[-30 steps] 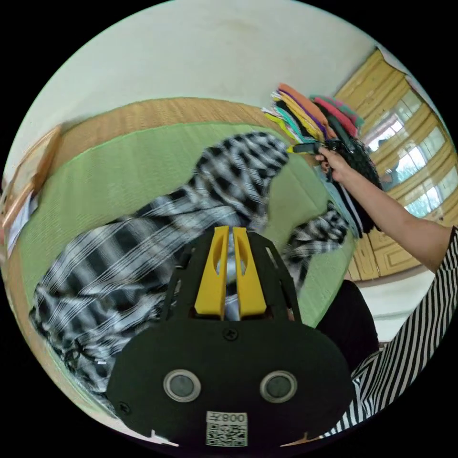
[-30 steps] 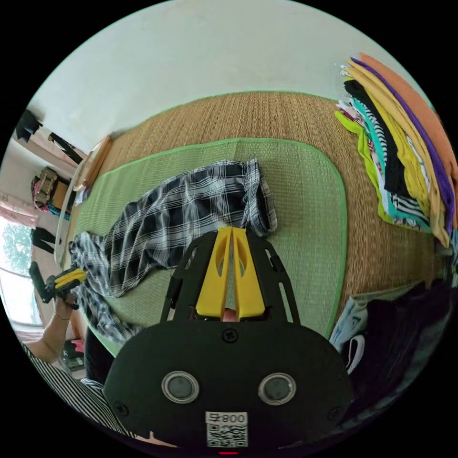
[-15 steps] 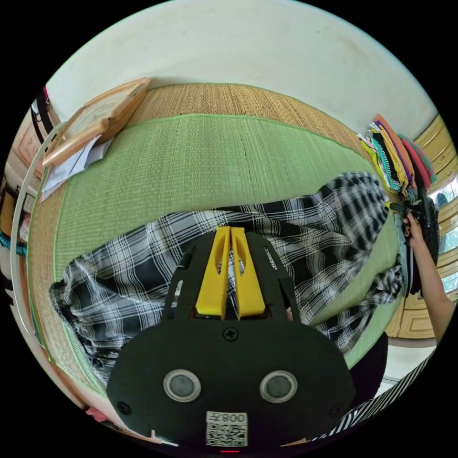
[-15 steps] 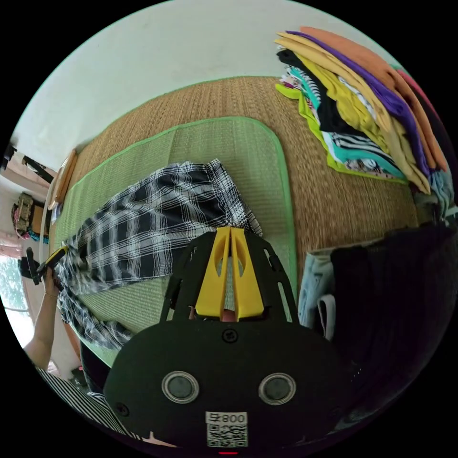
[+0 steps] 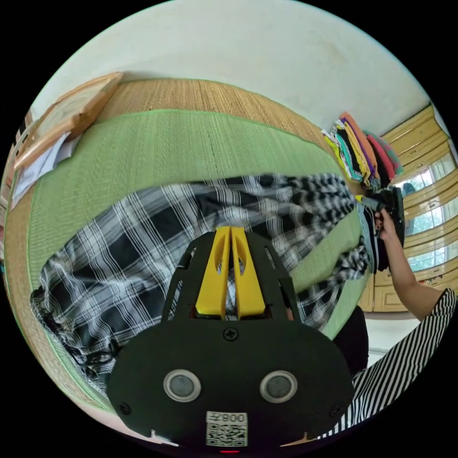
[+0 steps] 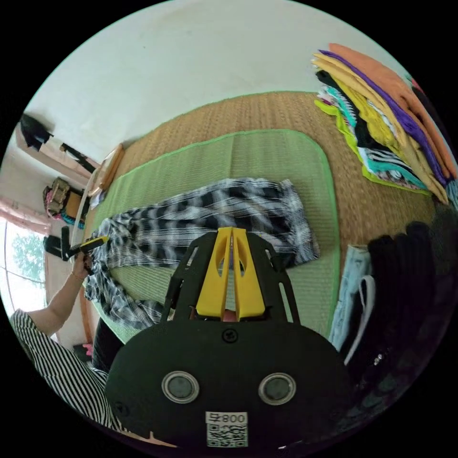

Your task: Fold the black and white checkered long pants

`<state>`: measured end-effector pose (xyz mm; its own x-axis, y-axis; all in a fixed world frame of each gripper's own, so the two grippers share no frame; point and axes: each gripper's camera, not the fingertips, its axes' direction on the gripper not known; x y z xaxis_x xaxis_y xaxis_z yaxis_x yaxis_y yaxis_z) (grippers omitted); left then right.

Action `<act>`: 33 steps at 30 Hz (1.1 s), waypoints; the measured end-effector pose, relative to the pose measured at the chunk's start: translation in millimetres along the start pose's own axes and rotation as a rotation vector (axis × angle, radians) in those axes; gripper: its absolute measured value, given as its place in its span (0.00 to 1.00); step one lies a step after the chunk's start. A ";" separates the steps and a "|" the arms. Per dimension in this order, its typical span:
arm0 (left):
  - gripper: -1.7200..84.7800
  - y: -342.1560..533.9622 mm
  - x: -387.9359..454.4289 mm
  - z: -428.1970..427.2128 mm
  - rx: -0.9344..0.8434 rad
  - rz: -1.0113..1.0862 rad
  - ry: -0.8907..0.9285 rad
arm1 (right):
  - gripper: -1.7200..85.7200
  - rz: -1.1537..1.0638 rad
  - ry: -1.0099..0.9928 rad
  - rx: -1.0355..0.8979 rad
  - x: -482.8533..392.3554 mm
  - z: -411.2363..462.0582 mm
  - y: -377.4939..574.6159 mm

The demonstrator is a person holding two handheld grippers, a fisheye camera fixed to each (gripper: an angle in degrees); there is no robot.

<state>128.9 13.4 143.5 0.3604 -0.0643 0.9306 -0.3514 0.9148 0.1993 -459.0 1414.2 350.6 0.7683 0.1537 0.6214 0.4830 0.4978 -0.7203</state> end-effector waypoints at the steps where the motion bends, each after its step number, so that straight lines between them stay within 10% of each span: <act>1: 0.02 5.1 -3.9 8.3 -0.034 0.002 -0.010 | 0.02 -0.045 -0.037 -0.010 -17.3 7.8 -9.1; 11: 0.02 27.7 -23.9 35.4 -0.067 0.062 -0.004 | 0.02 -0.252 -0.002 -0.134 -134.1 106.1 -94.6; 33: 0.02 75.6 -106.8 31.9 0.118 -0.146 -0.120 | 0.02 0.017 0.057 0.058 -33.2 21.0 -67.1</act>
<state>36.3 76.7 69.0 0.3121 -0.2457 0.9177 -0.4041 0.8399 0.3623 -525.7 1393.6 384.8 0.7997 0.1140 0.5895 0.4459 0.5448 -0.7102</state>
